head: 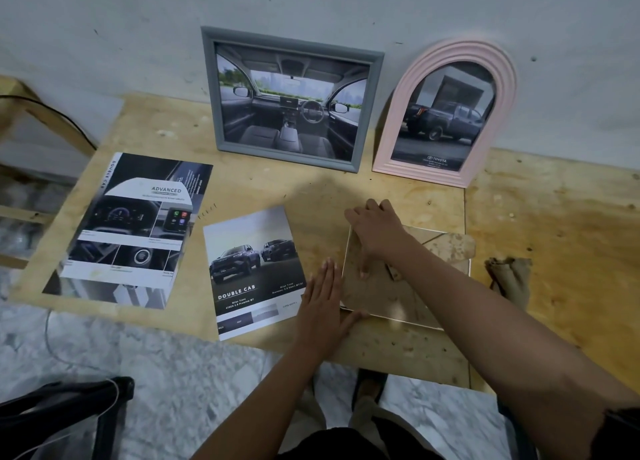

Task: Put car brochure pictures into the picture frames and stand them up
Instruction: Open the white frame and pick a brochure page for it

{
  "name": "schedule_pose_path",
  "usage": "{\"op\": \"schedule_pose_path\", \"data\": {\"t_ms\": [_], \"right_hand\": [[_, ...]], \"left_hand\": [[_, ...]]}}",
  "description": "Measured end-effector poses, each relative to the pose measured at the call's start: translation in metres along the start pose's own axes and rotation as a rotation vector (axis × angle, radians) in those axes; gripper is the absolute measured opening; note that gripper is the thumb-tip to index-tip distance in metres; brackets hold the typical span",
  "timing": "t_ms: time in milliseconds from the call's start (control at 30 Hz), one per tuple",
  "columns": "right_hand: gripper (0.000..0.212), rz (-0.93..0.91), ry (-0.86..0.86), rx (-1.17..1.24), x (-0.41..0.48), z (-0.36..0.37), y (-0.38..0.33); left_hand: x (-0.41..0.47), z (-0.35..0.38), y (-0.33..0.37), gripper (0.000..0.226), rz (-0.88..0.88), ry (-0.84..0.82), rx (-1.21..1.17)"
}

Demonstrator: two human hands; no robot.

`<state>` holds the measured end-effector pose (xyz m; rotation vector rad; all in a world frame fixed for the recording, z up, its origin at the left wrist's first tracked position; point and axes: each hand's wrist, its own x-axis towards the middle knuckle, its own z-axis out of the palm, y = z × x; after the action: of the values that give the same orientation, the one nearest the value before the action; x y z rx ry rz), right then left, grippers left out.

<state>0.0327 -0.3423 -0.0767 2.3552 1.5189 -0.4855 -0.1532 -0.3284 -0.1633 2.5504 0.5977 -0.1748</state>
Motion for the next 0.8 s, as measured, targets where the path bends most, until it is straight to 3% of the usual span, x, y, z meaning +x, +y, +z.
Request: {"op": "schedule_pose_path", "data": {"t_ms": [200, 500, 633, 800], "right_hand": [[0.035, 0.004, -0.052, -0.021, 0.007, 0.007, 0.001], [0.067, -0.055, -0.192, 0.263, 0.005, -0.003, 0.006], [0.06, -0.074, -0.143, 0.297, 0.0, -0.001, 0.007], [0.054, -0.111, -0.117, 0.265, -0.004, -0.006, 0.013]], "left_hand": [[0.0, -0.001, 0.004, 0.09, -0.015, -0.043, 0.043], [-0.001, -0.001, 0.003, 0.091, -0.029, -0.061, -0.007], [-0.001, 0.0, 0.003, 0.102, 0.014, 0.011, -0.081], [0.0, -0.002, -0.003, 0.1, 0.066, 0.033, -0.152]]}}
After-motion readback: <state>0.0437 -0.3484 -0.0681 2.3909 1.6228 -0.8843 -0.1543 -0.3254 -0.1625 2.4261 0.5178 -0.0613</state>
